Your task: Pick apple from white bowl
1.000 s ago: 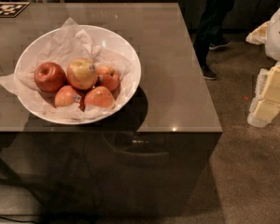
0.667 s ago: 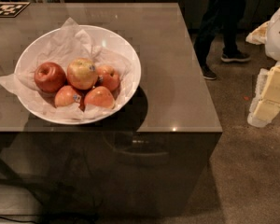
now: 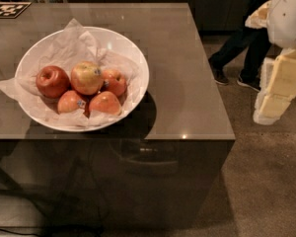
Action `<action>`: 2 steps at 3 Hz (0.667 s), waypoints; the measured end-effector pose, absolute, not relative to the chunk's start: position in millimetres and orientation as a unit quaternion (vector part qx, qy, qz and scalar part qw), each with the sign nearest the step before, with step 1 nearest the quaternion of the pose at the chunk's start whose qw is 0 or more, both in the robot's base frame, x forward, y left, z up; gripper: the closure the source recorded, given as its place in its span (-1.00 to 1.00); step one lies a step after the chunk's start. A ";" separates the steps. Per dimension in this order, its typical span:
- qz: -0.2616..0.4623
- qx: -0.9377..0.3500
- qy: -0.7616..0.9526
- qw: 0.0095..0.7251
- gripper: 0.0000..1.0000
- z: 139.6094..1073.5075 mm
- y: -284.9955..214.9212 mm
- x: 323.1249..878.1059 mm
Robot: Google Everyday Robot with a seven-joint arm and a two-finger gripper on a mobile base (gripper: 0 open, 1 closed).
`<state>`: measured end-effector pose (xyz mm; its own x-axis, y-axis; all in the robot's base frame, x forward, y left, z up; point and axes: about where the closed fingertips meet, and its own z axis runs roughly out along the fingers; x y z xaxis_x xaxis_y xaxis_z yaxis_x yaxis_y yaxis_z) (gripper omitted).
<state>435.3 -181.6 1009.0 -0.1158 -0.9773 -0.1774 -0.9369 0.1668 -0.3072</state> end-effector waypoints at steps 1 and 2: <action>-0.076 -0.680 0.707 0.178 -1.00 1037.1 -147.3 435.0; -0.077 -0.720 0.665 0.183 -1.00 1055.0 -108.3 444.3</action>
Offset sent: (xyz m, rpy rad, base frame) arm 0.0186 0.1120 0.0486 -0.0798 0.0035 0.3507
